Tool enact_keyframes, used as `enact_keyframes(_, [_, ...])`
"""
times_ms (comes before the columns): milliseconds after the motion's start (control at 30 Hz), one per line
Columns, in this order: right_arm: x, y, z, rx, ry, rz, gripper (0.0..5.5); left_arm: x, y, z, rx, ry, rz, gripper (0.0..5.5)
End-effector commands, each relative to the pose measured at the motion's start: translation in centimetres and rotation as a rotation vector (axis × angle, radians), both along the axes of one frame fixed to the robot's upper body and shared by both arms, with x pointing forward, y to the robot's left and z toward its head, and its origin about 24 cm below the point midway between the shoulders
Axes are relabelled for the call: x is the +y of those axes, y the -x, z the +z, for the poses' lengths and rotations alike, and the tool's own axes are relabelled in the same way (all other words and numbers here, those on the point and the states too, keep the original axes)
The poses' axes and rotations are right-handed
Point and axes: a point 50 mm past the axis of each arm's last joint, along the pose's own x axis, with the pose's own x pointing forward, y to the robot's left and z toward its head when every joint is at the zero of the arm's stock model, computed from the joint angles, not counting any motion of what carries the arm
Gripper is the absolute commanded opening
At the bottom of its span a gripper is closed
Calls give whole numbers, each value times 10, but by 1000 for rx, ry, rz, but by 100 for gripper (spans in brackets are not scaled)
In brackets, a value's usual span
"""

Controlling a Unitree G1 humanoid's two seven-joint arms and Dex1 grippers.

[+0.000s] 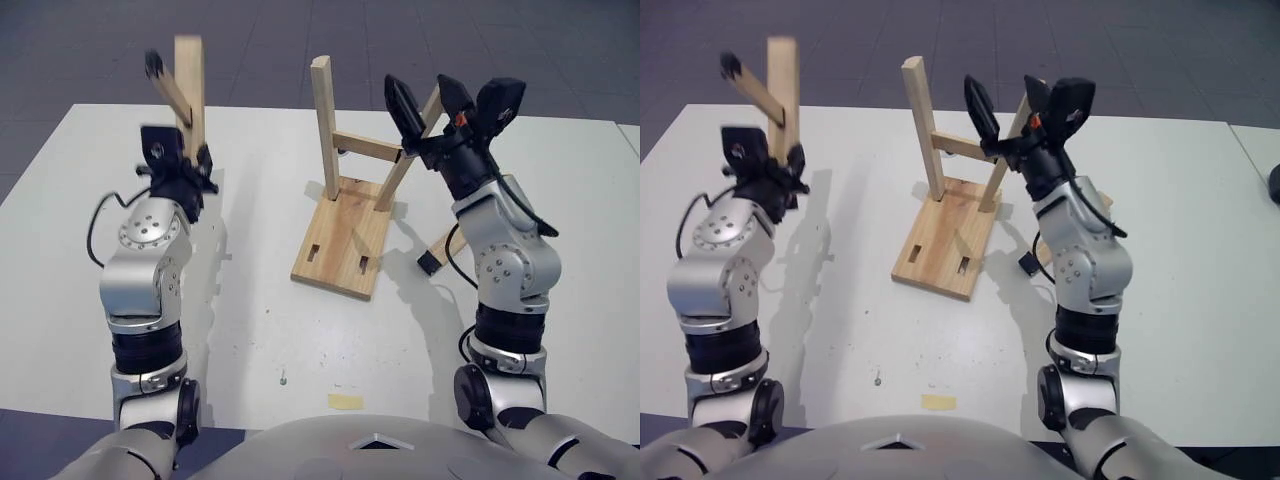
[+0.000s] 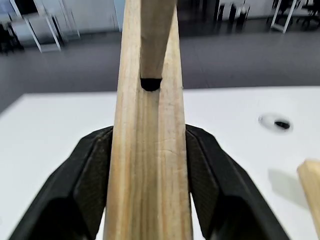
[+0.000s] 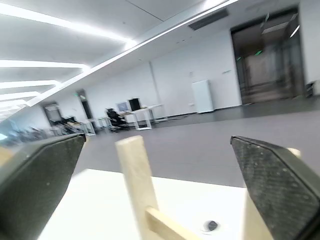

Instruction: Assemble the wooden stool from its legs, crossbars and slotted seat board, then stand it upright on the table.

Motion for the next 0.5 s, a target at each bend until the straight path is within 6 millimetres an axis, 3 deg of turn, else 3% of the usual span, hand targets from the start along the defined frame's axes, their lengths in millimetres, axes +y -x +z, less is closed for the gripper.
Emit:
enact_keyframes(33, [4,7,26,64,-313,316,540,-43,24,60,-339,-238,-370,206])
enact_keyframes(133, [6,11,32,99,-416,395,540,-55,35,61,-353,-316,-541,206])
enact_keyframes(333, [11,13,20,223,-472,360,540,-75,53,34,-236,-260,-798,206])
enact_keyframes(500, [16,27,31,146,-463,498,456,-85,57,21,-192,-248,-829,206])
